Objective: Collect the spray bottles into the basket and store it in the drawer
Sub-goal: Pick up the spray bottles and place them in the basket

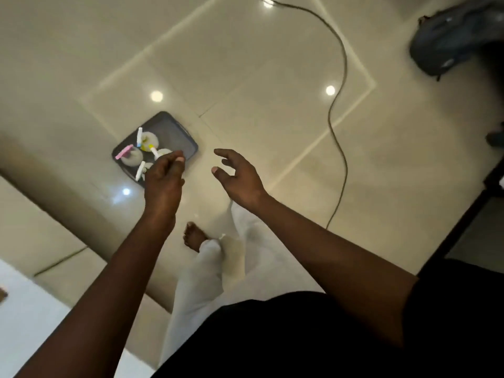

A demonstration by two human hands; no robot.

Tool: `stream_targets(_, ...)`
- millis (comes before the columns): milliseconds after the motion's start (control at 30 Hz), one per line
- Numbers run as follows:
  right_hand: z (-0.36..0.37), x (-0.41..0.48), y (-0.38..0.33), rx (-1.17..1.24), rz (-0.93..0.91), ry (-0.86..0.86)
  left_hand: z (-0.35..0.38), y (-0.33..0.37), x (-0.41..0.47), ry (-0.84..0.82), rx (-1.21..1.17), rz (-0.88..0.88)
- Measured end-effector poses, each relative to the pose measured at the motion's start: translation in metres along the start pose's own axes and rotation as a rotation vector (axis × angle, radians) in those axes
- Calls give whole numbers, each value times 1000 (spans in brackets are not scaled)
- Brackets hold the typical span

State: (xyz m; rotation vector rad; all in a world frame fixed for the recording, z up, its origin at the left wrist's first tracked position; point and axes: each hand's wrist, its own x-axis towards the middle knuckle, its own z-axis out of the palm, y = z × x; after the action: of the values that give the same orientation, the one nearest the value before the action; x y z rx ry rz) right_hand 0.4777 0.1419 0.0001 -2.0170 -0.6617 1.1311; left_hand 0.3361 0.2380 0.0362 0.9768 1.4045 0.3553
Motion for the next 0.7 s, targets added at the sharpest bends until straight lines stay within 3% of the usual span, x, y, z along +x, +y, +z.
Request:
stream_targets(367,-131,-122,34,340,112,435,106,43,-92,-382,315,155)
stream_targets(700,-229,-222,143,490,294,720,252,9,-165,-661,545,154)
